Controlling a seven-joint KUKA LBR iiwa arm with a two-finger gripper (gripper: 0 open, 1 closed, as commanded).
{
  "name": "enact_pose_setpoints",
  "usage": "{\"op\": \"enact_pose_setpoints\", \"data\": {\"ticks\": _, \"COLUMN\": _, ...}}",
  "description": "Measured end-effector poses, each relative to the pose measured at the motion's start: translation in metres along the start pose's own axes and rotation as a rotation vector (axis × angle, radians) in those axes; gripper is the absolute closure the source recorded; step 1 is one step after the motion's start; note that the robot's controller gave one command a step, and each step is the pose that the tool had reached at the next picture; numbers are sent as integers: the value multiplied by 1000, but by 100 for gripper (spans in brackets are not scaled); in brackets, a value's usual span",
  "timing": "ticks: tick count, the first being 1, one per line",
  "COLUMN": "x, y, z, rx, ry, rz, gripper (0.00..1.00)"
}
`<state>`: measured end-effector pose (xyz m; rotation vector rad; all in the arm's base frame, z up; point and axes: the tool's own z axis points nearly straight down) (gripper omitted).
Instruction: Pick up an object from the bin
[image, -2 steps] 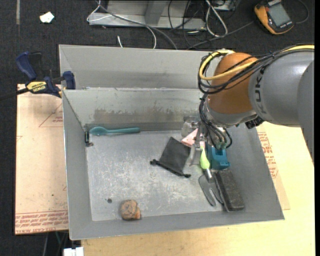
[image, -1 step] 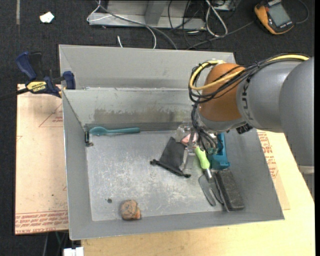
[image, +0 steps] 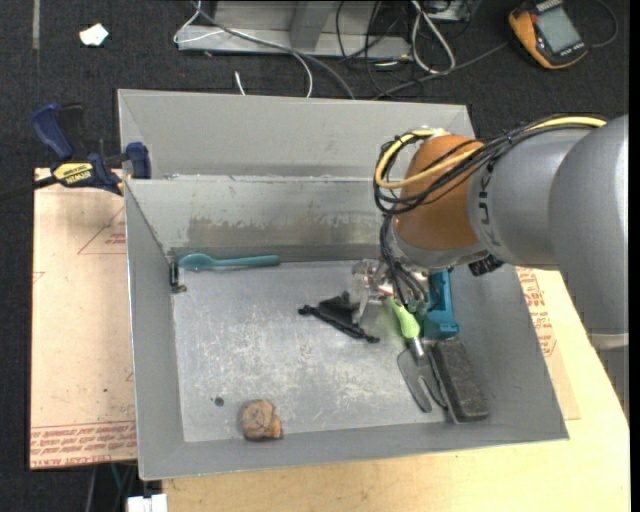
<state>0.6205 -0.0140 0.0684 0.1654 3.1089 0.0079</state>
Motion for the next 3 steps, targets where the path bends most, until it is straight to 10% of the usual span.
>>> {"op": "enact_pose_setpoints", "data": {"ticks": 1, "x": 3, "y": -1, "z": -6, "rx": 1, "ry": 4, "rz": 16, "gripper": 100}}
{"op": "enact_pose_setpoints", "data": {"ticks": 3, "x": 21, "y": 17, "z": -152, "rx": 2, "ry": 10, "rz": 105, "gripper": 100}}
